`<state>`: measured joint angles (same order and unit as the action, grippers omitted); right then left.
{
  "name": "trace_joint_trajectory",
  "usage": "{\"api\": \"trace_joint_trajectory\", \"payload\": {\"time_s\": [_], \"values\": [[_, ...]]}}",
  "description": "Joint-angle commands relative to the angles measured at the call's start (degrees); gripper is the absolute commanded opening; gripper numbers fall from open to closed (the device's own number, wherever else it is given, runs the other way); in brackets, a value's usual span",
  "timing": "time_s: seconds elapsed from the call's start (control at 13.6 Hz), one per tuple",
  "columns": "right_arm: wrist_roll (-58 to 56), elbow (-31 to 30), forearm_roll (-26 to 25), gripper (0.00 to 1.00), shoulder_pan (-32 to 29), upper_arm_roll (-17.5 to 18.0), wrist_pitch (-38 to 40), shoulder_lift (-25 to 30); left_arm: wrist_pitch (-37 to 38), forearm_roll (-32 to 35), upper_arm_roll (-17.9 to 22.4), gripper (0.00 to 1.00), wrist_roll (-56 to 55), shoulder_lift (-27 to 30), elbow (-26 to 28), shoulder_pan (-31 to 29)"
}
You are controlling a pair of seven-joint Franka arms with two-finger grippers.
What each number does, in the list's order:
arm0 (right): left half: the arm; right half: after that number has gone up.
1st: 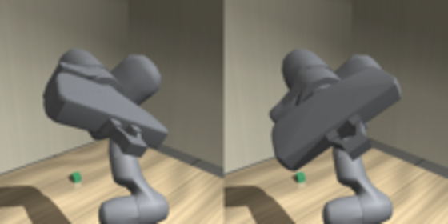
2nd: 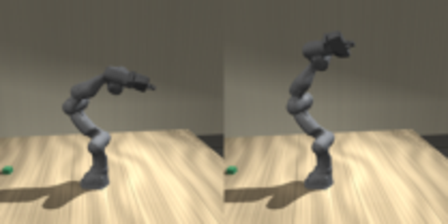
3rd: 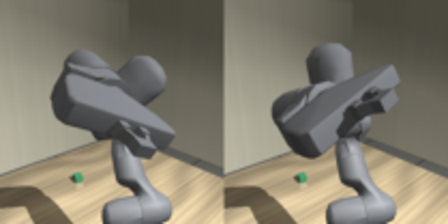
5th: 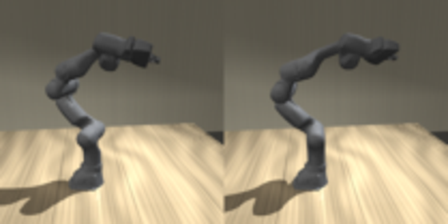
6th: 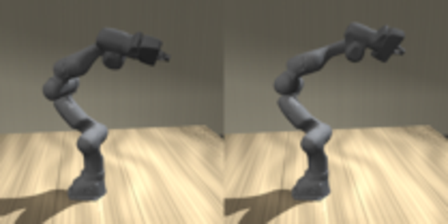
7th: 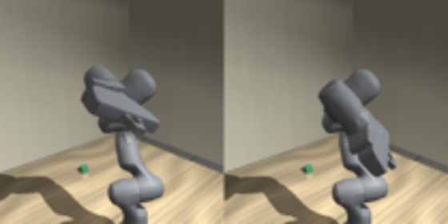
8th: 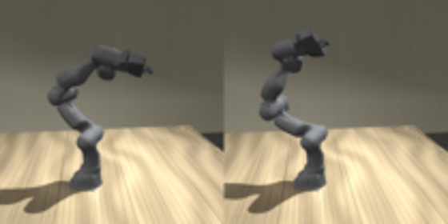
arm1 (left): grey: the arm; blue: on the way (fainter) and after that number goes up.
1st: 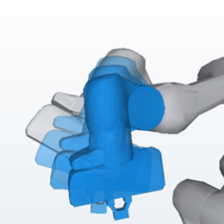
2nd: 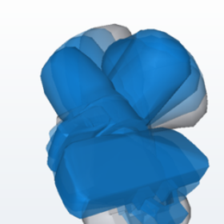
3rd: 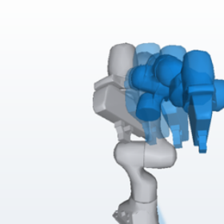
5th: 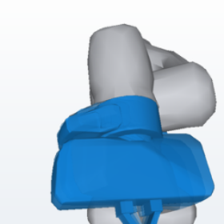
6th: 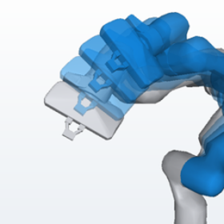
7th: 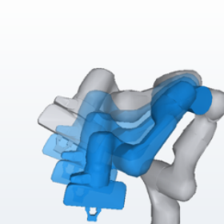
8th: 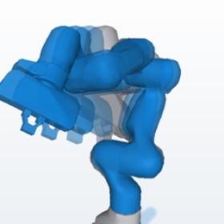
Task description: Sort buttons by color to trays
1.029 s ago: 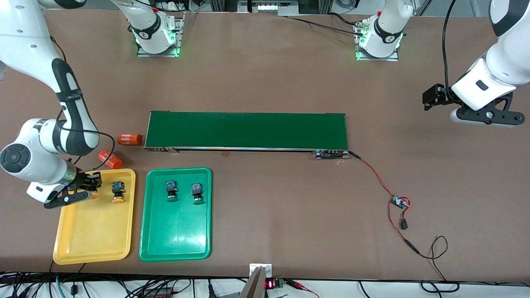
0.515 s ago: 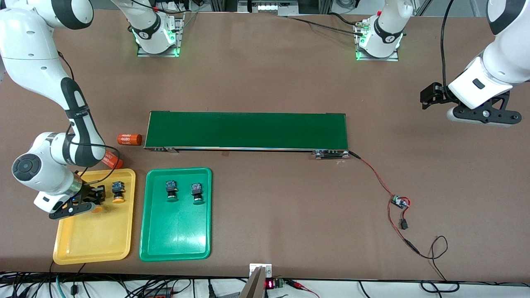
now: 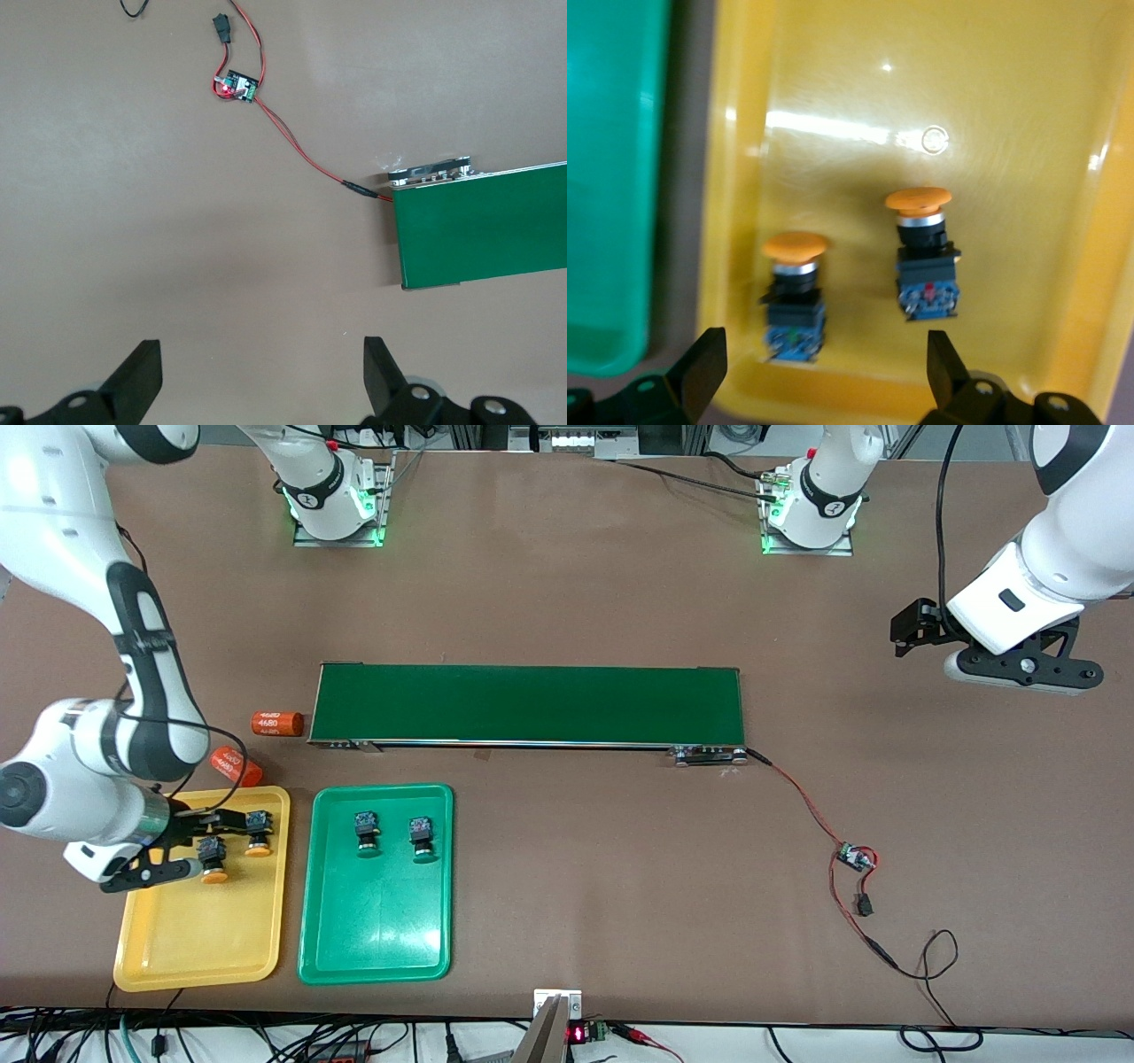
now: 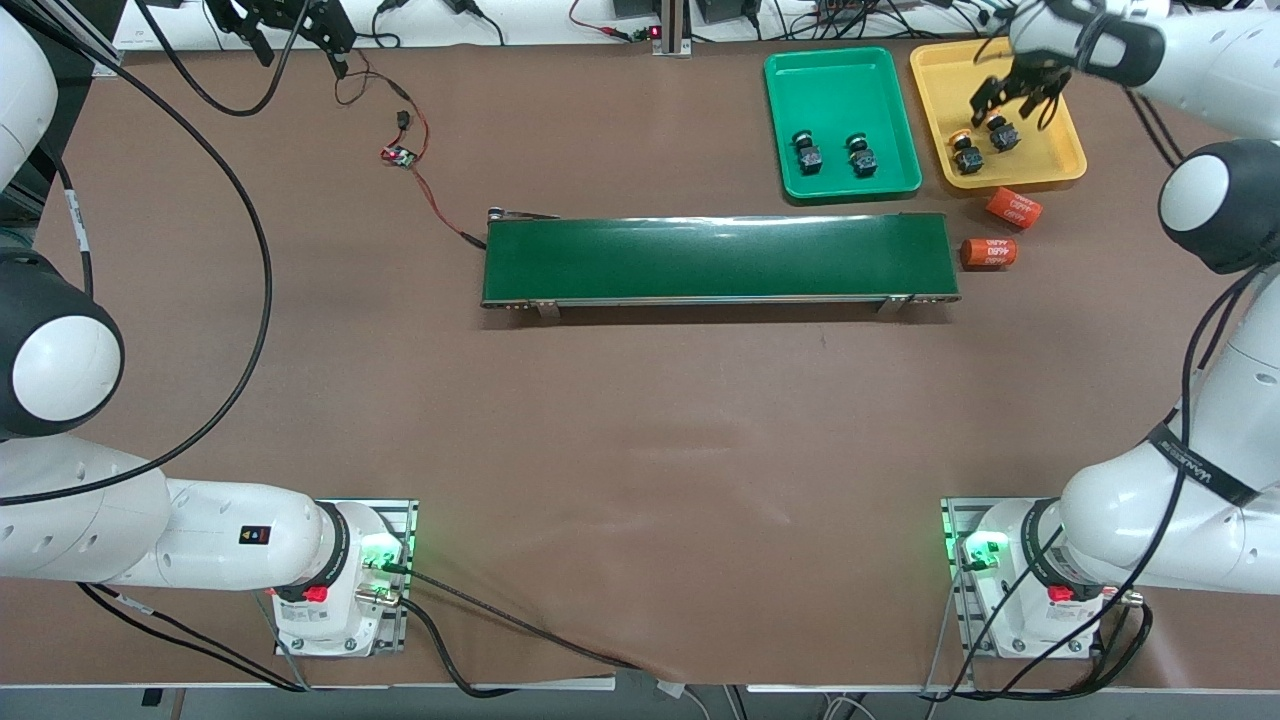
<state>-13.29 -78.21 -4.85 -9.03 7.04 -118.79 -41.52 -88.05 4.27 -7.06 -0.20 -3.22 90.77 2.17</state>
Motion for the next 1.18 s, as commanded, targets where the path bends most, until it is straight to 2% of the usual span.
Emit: {"api": "trace_joint_trajectory", "payload": {"time_s": [0.0,0.22,0.44,0.51,0.66,0.81,0.88,1.1], "values": [[2.0,-1.5,0.9,1.0,2.9,-0.5,5.0,7.8,1.7,-0.1,-0.2,1.0,0.7,-0.9,-2.3,0.1],[6.2,-1.5,1.1,1.0,5.2,-1.1,14.2,15.1,1.7,0.0,-0.4,1.0,0.6,-0.8,-2.2,0.1],[8.3,-1.6,1.3,1.0,9.1,-4.7,22.0,21.6,1.7,0.0,-0.4,1.0,0.6,-0.8,-2.2,0.1],[8.3,-1.6,2.2,1.0,9.7,-6.3,23.4,23.1,1.7,0.0,-0.4,1.0,0.6,-0.8,-2.2,0.0],[7.7,-1.6,7.9,1.0,10.3,-11.4,24.5,24.7,1.7,0.0,-0.4,1.0,0.6,-0.8,-2.2,0.0],[8.1,-1.6,8.7,1.0,14.5,-17.9,27.6,26.1,1.8,0.0,-0.4,1.0,0.6,-0.8,-2.2,0.0],[8.5,-1.9,8.5,1.0,16.8,-19.9,29.0,27.4,2.0,0.0,-0.4,1.0,0.6,-0.8,-2.2,0.0],[9.6,-3.3,6.4,1.0,18.6,-20.2,30.4,30.5,2.2,0.0,-0.4,1.0,0.6,-0.8,-2.2,0.0]]}}
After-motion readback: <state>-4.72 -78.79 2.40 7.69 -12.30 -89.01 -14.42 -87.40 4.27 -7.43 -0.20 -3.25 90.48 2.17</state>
